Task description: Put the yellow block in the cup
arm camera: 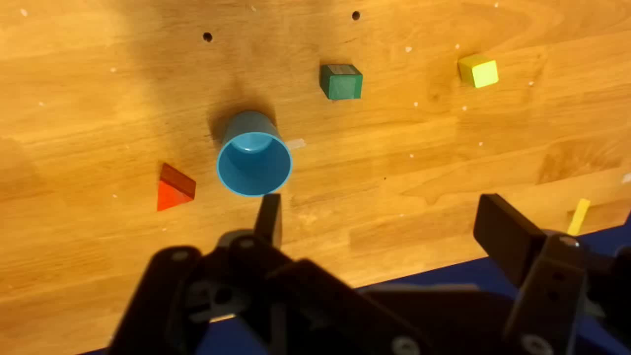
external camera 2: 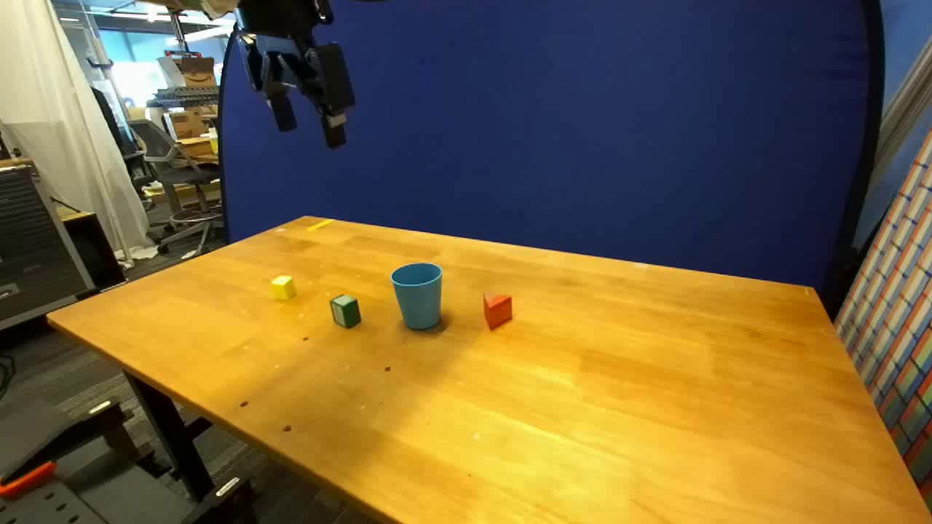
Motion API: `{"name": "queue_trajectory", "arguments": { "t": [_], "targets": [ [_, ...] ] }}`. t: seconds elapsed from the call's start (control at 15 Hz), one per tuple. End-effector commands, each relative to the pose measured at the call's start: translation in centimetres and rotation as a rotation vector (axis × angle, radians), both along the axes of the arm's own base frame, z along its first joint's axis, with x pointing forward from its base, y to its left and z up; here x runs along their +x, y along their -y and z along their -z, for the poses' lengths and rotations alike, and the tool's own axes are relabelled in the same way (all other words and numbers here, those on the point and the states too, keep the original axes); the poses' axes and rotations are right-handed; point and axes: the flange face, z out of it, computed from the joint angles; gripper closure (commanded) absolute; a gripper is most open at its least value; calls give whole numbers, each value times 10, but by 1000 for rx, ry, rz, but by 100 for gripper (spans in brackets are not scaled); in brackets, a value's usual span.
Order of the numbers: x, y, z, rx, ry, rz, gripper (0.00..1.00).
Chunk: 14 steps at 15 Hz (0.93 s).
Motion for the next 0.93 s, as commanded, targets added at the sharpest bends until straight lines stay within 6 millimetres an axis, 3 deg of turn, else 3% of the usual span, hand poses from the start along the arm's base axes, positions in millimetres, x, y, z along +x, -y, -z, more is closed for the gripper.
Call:
{"name": "queue_trajectory", "arguments": {
  "t": [0.0, 0.4, 0.47, 0.67, 0.73, 0.87],
  "targets": [
    [1, 0, -2, 0, 2, 0, 0],
    [2, 0, -5, -1, 7, 0, 0],
    [0, -10, -6, -15, 0, -12, 0],
    [37, -44, 12, -52, -116, 15, 0],
    [53, -66, 25, -67, -160, 6, 0],
    [75, -89, 43, -105, -237, -17, 0]
  ]
}}
